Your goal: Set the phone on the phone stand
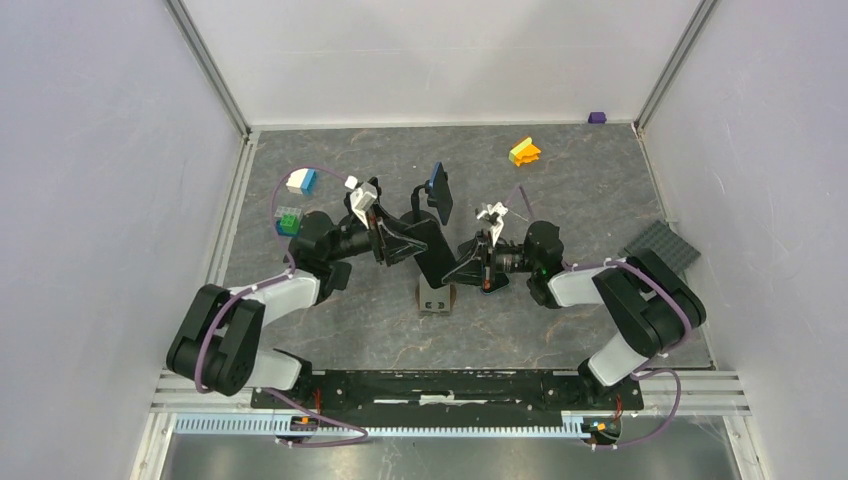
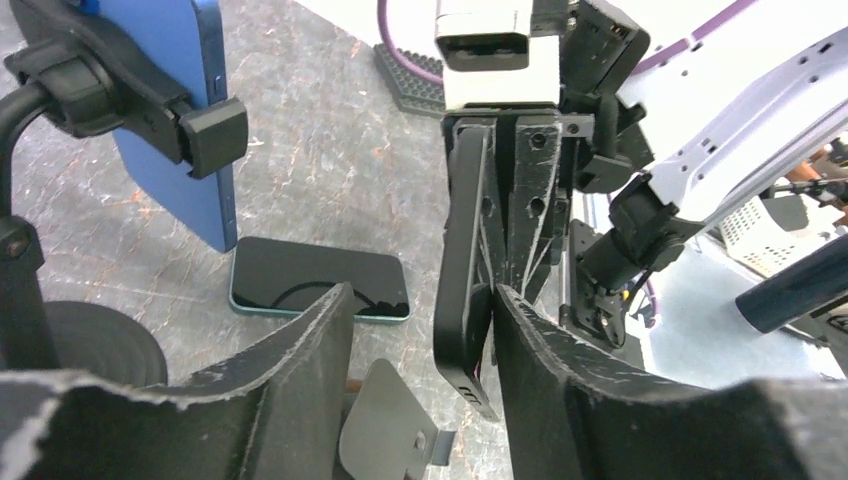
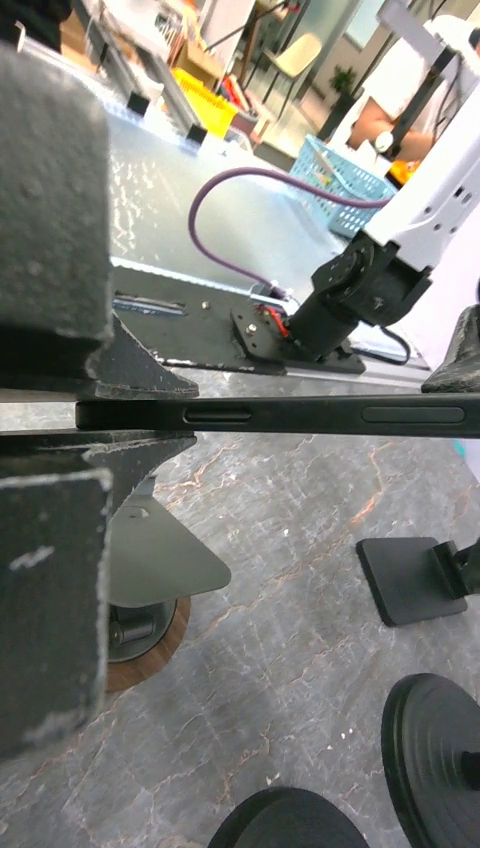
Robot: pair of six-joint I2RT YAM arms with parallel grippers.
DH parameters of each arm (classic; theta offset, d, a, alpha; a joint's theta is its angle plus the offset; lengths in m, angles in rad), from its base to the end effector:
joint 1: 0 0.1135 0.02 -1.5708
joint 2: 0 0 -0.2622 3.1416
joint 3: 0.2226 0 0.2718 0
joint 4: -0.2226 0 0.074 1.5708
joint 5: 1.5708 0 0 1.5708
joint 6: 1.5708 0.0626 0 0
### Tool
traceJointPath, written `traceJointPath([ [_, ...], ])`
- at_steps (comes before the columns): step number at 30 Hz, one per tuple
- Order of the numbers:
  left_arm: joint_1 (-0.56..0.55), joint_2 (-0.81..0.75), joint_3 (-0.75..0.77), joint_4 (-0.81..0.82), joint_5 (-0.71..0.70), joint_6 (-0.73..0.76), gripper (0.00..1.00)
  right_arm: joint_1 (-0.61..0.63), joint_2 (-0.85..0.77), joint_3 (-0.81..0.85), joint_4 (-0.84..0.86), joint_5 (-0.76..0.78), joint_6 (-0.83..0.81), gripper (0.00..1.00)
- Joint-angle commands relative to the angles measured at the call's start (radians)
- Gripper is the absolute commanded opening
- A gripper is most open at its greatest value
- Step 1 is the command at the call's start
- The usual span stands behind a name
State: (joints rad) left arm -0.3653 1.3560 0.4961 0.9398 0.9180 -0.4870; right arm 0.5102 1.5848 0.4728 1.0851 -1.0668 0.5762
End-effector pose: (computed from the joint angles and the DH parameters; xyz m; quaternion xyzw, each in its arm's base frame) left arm 0.2570 -0.1516 0.2169 0.2880 0.6268 -0.5459 0.4756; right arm 0.2342 0.1939 0.1618 -0.3341 0.6284 0.6224 0.3259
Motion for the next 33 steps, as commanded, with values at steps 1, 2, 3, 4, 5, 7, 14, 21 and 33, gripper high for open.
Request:
traceJointPath([
  [1,0.003,0.054,-0.006,0.229,0.012,-0.163,0.55,0.001,0.027,-0.003,0.311,-0.033,0.169,0.0],
  [2,0.002,0.065,-0.008,0.259,0.01,-0.186,0.5,0.001,0.026,-0.005,0.311,-0.031,0.169,0.0],
  [3,0.002,0.08,-0.009,0.295,0.008,-0.205,0.46,0.001,0.027,-0.004,0.307,-0.03,0.166,0.0],
  [4,0.001,0.095,-0.008,0.324,0.005,-0.229,0.4,0.001,0.026,-0.005,0.301,-0.029,0.164,0.0],
  [5,0.001,0.107,-0.007,0.356,0.007,-0.252,0.32,0.001,0.024,-0.006,0.295,-0.03,0.159,0.0],
  [7,0.001,0.133,-0.005,0.41,0.01,-0.304,0.14,0.002,0.019,-0.005,0.26,-0.026,0.135,0.0],
  [14,0.001,0.124,-0.012,0.406,0.038,-0.321,0.02,0.002,-0.017,0.016,-0.006,-0.015,-0.059,0.35],
  [21,-0.001,0.053,-0.022,0.154,0.05,-0.138,0.02,0.002,-0.064,0.065,-0.366,0.019,-0.325,0.65],
  [33,-0.05,0.172,0.022,0.142,0.115,-0.064,0.02,-0.069,-0.182,0.104,-0.83,0.12,-0.72,0.74],
])
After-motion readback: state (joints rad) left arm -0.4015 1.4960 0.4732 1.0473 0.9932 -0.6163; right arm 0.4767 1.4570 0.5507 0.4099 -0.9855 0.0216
